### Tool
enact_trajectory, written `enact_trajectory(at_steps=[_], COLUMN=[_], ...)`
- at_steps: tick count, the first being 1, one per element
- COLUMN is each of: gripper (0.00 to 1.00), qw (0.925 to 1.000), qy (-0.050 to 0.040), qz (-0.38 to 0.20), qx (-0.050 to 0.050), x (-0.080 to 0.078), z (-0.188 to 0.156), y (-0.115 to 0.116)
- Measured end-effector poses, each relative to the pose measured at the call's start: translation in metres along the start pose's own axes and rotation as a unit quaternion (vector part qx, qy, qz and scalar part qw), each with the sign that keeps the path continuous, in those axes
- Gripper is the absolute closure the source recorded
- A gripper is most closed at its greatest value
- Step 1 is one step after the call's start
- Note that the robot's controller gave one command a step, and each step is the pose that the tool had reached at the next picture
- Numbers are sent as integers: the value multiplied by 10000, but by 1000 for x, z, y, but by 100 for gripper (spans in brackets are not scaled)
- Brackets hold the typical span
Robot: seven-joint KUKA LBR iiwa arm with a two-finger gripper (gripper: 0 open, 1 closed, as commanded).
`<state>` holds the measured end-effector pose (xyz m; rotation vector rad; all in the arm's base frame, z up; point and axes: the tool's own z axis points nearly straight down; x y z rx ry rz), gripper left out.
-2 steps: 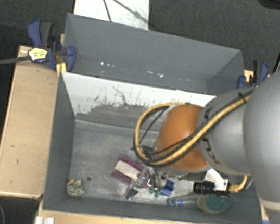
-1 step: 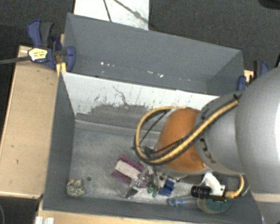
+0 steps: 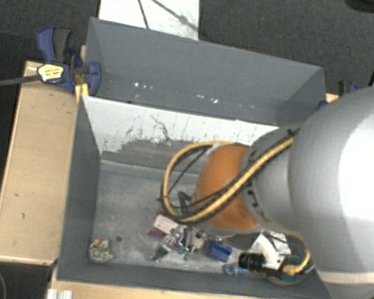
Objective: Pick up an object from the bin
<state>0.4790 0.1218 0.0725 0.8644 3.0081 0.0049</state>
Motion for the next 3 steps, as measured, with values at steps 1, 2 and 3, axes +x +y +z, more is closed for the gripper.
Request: enact_trajectory(at_steps=[1,2,3], gripper=[100,100,100], qw=[10000,10000,10000], qy=[-36,25,41], qz=[-1,-22,-62], qx=[-20,4,19], x=[-3,-6,-7], z=[-2,-84,-114], y=[1,2,3])
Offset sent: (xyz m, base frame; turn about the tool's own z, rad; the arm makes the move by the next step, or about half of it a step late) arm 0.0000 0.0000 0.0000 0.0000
